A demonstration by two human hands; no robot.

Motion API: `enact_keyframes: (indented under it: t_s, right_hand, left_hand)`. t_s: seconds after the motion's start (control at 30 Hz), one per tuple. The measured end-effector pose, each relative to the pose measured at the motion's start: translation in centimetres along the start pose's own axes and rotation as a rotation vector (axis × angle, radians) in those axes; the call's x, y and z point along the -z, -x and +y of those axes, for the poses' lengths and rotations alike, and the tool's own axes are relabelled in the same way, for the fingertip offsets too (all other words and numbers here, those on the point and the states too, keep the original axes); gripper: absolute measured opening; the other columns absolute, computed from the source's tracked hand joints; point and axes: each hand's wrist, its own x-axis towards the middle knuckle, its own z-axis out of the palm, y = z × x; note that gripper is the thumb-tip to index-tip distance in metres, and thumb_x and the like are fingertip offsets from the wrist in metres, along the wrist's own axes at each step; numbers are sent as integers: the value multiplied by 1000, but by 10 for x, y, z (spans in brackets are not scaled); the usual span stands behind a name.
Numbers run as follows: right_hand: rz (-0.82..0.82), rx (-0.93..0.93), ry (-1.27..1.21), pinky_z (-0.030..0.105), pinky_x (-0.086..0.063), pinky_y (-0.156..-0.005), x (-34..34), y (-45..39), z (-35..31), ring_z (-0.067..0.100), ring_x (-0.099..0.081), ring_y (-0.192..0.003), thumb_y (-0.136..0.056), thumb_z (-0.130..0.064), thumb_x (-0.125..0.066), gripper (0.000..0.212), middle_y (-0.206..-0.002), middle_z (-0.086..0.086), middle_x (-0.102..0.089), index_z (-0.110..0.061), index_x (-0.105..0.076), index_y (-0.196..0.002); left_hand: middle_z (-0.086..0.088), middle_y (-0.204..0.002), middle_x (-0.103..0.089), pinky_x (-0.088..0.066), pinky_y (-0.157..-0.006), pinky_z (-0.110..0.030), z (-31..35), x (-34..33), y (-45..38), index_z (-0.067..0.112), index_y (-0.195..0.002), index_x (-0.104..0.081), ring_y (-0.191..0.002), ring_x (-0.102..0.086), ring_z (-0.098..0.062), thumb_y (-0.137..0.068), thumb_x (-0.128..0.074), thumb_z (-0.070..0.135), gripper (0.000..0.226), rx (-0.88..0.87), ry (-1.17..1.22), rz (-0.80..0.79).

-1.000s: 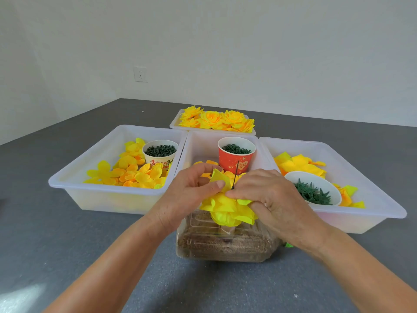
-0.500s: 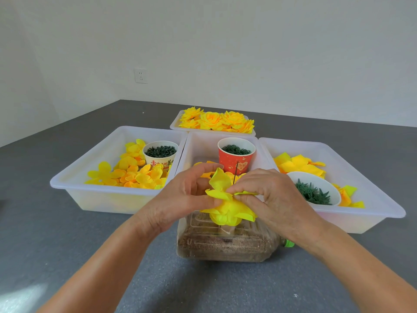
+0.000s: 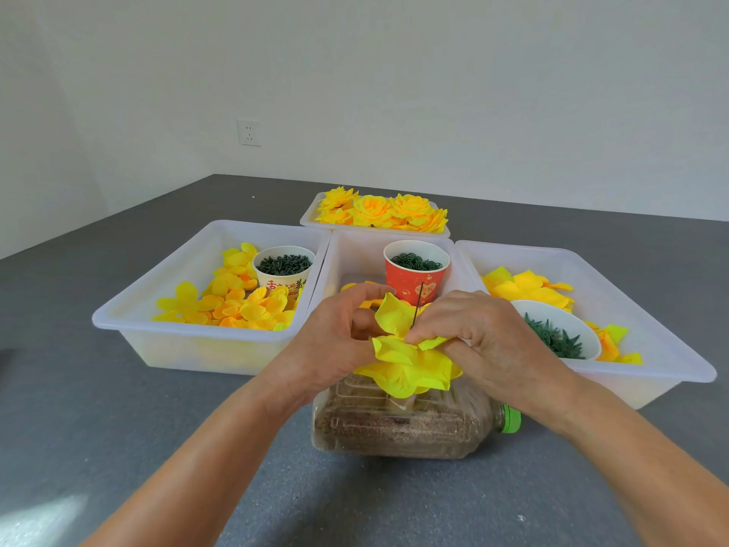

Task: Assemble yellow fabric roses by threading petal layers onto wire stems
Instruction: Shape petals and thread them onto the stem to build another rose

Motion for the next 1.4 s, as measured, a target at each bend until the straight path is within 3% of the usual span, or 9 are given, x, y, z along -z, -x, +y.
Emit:
enact_keyframes:
  t_s: [0.13,0.27,0.4,0.57,0.67,0.83,1.1,1.27,1.4]
  right_hand:
    - [-62,-81,-174,30,-50,-84,2,-1,8,12,-63,-91,-70,13,-55,38,-92,-1,-72,-10,-76,-91]
    - [-39,-252,-447,40,-51,-89,2,0,13,14,-65,-96,-74,22,-59,43,-96,0,-72,-15,-78,-86]
    - [64,-46,-145,30,-49,-85,4,1,4,9,-62,-91,-69,11,-68,32,-92,-3,-71,-13,-76,-89]
    - [143,155,290,40,-47,-75,7,5,0,32,-62,-88,-59,6,-61,30,-94,8,-67,-11,-75,-78]
    - [129,151,288,39,-46,-72,9,7,2,31,-63,-83,-56,8,-61,32,-86,5,-66,-10,-75,-78]
    - [88,142,240,42,-48,-71,8,5,4,27,-64,-83,-54,8,-60,32,-82,-1,-69,-10,-74,-77]
    - [57,122,204,40,-46,-75,6,7,7,24,-63,-87,-56,8,-58,35,-84,-6,-70,-12,-73,-80]
    - [-26,113,211,39,-44,-72,6,7,6,25,-61,-89,-64,6,-52,39,-88,-7,-69,-17,-75,-86]
    - [-59,80,197,46,-47,-74,7,7,4,24,-61,-93,-66,4,-54,37,-89,-7,-70,-16,-75,-89]
  left_hand:
    - [-13,-87,-73,-55,-67,-36,-2,1,0,17,-120,-53,-80,-66,-23,-73,-70,-13,59,11,-6,20]
    - [-8,-82,-73,-55,-66,-31,-1,1,1,19,-120,-53,-77,-67,-18,-72,-72,-9,59,7,-9,14]
    - [-4,-75,-71,-57,-65,-30,1,1,2,15,-129,-48,-76,-67,-10,-70,-72,-13,70,-2,-27,15]
    - [-5,-82,-73,-56,-65,-28,3,2,4,21,-133,-42,-78,-69,-14,-71,-69,-17,78,-19,2,8]
    - [-14,-95,-71,-58,-70,-35,4,2,4,21,-134,-44,-87,-68,-25,-71,-68,-18,78,-46,16,-12]
    - [-13,-103,-70,-58,-73,-34,1,3,4,19,-124,-56,-89,-67,-22,-71,-65,-20,66,-30,46,-39]
    - [-8,-93,-72,-58,-73,-35,-1,4,3,10,-94,-71,-85,-67,-22,-71,-64,-22,39,-27,16,-23]
    - [6,-82,-74,-53,-65,-19,3,5,5,11,-87,-73,-79,-68,-7,-71,-67,-17,32,-39,-41,-28]
    - [10,-87,-73,-52,-75,-18,5,9,5,22,-84,-74,-88,-66,-5,-67,-75,-11,37,-57,-176,-7]
